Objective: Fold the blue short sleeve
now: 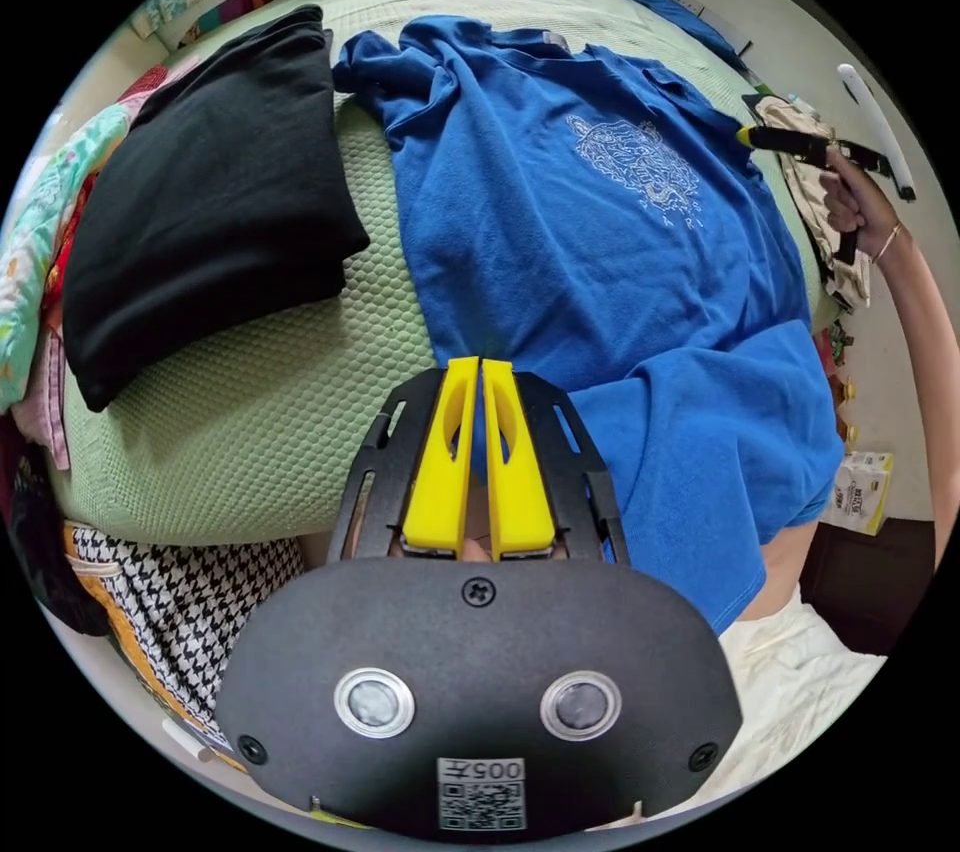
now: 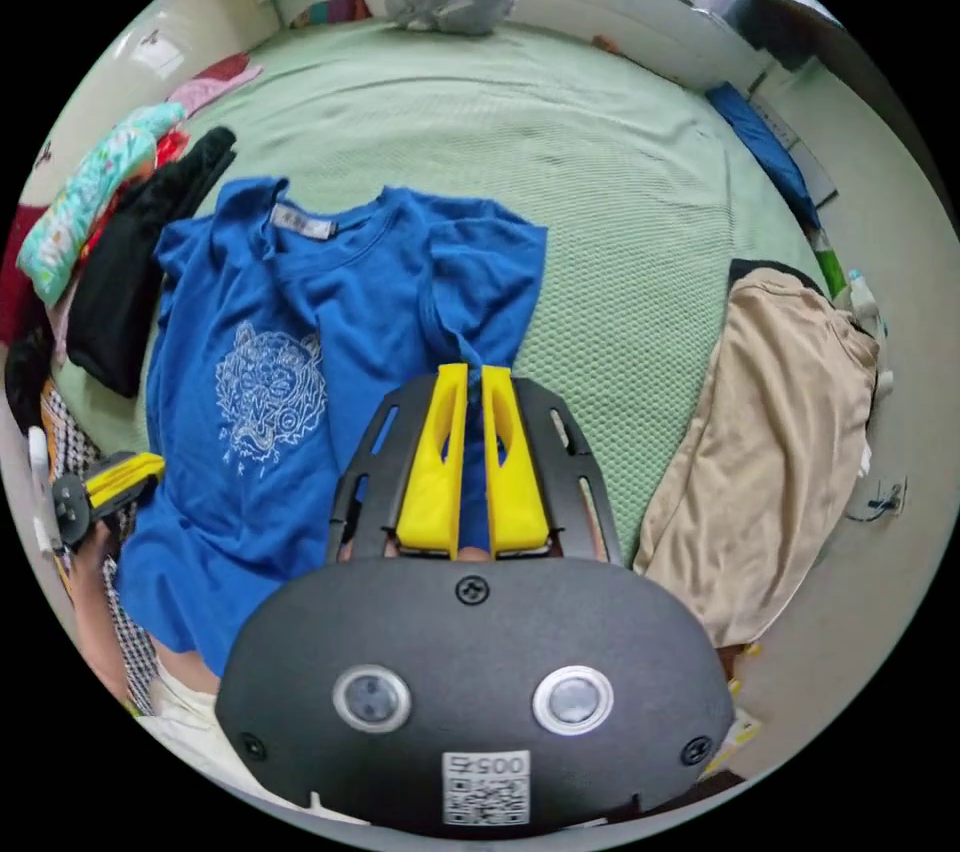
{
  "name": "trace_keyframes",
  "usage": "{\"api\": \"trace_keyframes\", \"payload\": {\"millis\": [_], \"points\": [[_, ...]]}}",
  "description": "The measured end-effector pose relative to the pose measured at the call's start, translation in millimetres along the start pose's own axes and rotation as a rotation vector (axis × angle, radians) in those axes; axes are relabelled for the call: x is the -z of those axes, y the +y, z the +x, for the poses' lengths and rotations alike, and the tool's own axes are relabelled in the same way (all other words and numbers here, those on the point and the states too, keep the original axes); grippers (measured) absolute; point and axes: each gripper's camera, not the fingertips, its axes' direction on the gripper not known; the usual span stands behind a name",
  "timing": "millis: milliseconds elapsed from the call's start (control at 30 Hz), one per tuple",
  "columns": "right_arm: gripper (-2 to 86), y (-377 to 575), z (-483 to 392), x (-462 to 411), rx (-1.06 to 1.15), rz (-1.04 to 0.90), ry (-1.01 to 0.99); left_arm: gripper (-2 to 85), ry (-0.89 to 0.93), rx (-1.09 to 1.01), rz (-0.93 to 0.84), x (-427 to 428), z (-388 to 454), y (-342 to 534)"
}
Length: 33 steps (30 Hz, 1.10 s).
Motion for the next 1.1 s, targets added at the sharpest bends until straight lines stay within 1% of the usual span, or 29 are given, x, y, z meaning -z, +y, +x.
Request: {"api": "trace_keyframes", "payload": {"millis": [133,200,267,333,367,433,533,667,733,833,867,933,1033,1100], "points": [[-0.8,-2.5,70.7,17.6,-0.231,0.002,-0.082,1.7,-0.030,-0.006,-0.004,1.2,3.6,-0.4],[-0.5,1.7,94.8,12.6,-0.318,-0.045,-0.043,1.7,-0.024,0.001,0.001,1.8,2.3,0.3],[-0.9,7.9,107.1,1.0,-0.355,-0.141,0.087,1.6,-0.020,0.009,0.007,2.6,1.1,1.2],[-0.7,12.5,107.2,1.2,-0.334,-0.153,0.171,1.6,-0.027,0.007,0.009,3.3,1.6,1.5],[-0.2,14.9,104.2,5.9,-0.315,-0.131,0.171,1.6,-0.033,0.003,0.009,3.8,2.1,1.5],[1.5,15.3,93.9,16.7,-0.258,-0.067,0.103,1.6,-0.044,-0.004,0.009,4.6,2.9,1.3],[4.3,7.1,60.2,31.4,-0.092,0.031,0.019,1.5,-0.059,-0.010,0.002,6.0,3.6,0.0],[5.6,-17.5,17.9,16.1,0.031,0.009,0.049,1.4,-0.068,-0.012,-0.001,8.4,2.2,-0.8],[5.1,-27.0,12.6,2.3,0.030,-0.011,0.055,1.4,-0.063,-0.009,0.002,9.6,0.1,-0.6],[1.8,-35.7,22.7,-16.9,-0.057,-0.060,0.100,1.4,-0.046,-0.003,0.005,11.7,-4.9,-0.8],[-0.2,-35.1,29.8,-14.1,-0.083,-0.038,0.075,1.4,-0.039,-0.005,0.003,12.7,-7.0,-1.3],[-1.1,-34.1,43.5,-2.1,-0.126,0.027,0.053,1.4,-0.031,-0.010,-0.001,14.1,-10.0,-2.6],[-1.5,-43.6,73.4,17.4,-0.202,0.103,0.078,1.3,-0.019,-0.022,-0.010,16.6,-15.0,-5.0],[-1.6,-55.7,92.0,22.5,-0.234,0.113,0.102,1.3,-0.003,-0.015,-0.014,18.3,-19.2,-6.3]]}}
